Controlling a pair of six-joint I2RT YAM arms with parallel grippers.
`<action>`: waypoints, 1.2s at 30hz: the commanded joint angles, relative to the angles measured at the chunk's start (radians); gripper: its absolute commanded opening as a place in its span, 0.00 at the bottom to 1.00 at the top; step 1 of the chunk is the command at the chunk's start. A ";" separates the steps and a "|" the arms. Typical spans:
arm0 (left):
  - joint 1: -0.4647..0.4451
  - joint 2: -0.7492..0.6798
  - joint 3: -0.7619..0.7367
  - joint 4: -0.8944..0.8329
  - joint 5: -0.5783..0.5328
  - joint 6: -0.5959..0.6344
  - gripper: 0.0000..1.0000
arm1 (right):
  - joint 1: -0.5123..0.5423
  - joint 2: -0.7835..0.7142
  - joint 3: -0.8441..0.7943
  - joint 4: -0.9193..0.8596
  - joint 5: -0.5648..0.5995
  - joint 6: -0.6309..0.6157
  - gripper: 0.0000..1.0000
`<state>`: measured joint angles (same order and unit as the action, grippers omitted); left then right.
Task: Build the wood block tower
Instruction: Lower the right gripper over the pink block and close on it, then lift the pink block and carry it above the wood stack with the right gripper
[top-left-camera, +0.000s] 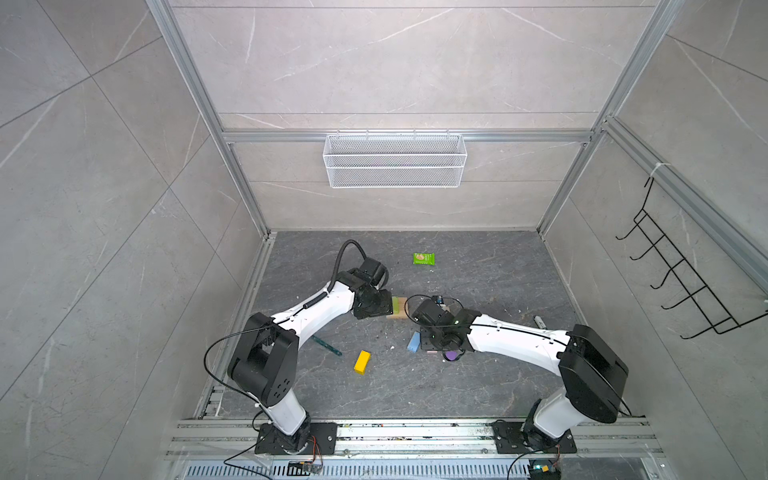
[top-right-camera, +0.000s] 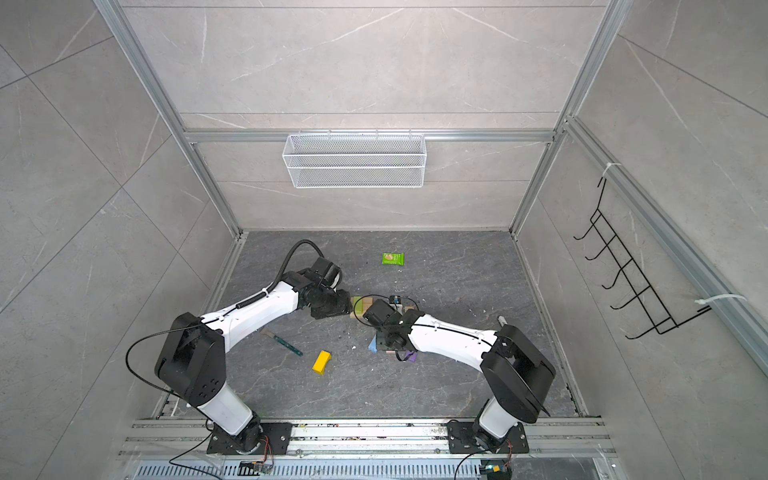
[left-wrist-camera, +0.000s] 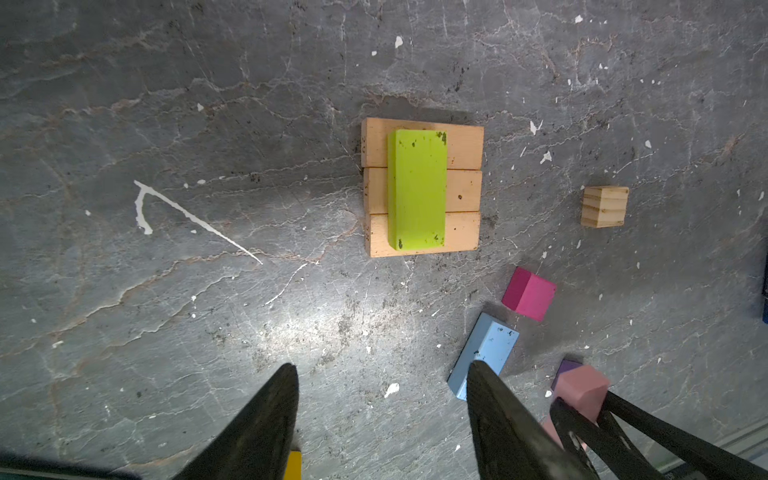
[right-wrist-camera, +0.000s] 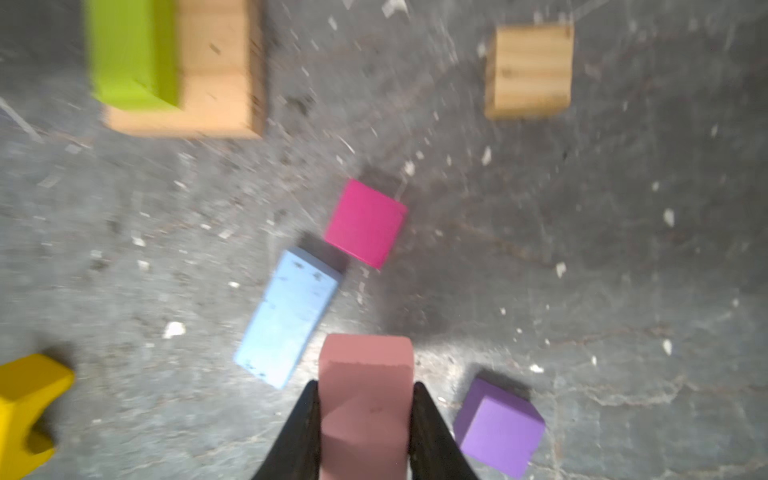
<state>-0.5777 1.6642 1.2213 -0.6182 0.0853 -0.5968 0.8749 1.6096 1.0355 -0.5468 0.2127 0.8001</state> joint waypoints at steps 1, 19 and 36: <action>0.007 -0.023 -0.016 0.019 0.019 -0.019 0.67 | -0.021 -0.010 0.050 0.000 0.005 -0.072 0.00; 0.029 -0.140 -0.114 0.018 0.016 -0.033 0.68 | -0.224 0.175 0.226 0.241 -0.378 -0.194 0.00; 0.031 -0.172 -0.126 0.013 0.014 -0.041 0.68 | -0.284 0.356 0.339 0.303 -0.490 -0.155 0.00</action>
<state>-0.5537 1.5280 1.0863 -0.5980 0.0898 -0.6296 0.5957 1.9320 1.3384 -0.2600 -0.2611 0.6338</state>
